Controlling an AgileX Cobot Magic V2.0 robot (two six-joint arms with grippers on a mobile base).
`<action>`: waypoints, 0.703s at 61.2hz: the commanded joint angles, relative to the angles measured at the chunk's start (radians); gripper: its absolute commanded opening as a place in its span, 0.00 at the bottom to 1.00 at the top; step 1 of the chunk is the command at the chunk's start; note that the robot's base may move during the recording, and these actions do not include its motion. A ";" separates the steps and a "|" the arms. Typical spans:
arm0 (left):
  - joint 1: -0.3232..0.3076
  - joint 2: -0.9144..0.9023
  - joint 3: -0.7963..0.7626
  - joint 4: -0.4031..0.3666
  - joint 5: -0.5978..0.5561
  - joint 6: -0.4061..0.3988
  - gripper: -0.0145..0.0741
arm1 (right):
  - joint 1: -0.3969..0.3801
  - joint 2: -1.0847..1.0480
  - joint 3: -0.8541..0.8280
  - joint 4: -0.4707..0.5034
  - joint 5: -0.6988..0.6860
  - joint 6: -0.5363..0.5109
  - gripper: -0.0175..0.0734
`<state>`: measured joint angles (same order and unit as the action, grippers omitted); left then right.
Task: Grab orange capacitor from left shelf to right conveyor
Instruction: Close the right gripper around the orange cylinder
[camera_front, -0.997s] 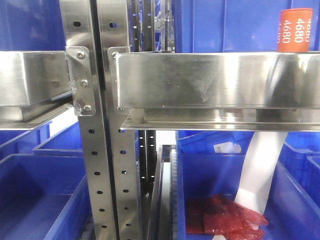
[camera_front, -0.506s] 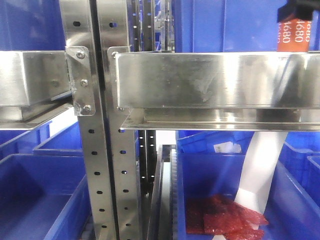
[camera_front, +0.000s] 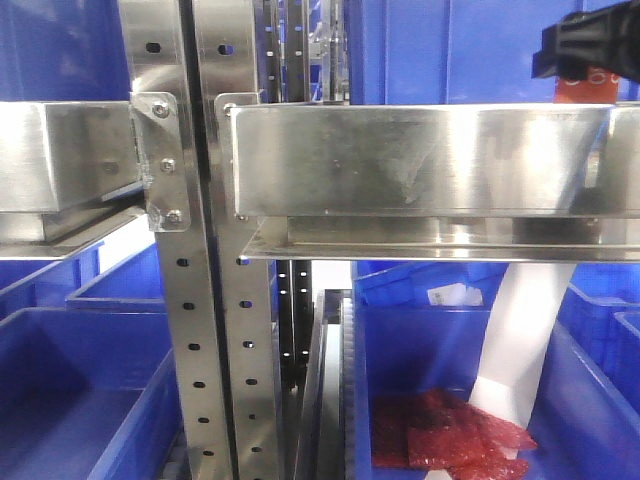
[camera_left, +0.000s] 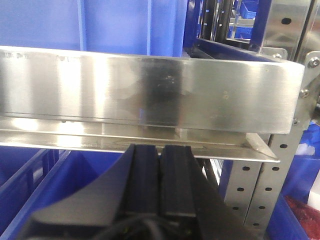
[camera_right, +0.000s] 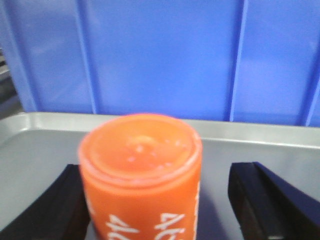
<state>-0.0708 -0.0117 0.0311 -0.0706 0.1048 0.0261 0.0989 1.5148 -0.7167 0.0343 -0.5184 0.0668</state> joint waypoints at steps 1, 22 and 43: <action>-0.001 -0.013 -0.003 -0.003 -0.084 -0.002 0.02 | -0.006 -0.022 -0.037 -0.001 -0.095 -0.001 0.85; -0.001 -0.013 -0.003 -0.003 -0.084 -0.002 0.02 | -0.006 -0.023 -0.037 -0.002 -0.103 -0.001 0.44; -0.001 -0.013 -0.003 -0.003 -0.084 -0.002 0.02 | -0.006 -0.207 -0.037 -0.003 0.052 -0.001 0.40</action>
<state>-0.0708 -0.0117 0.0311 -0.0706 0.1048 0.0261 0.0968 1.4159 -0.7209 0.0343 -0.4450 0.0672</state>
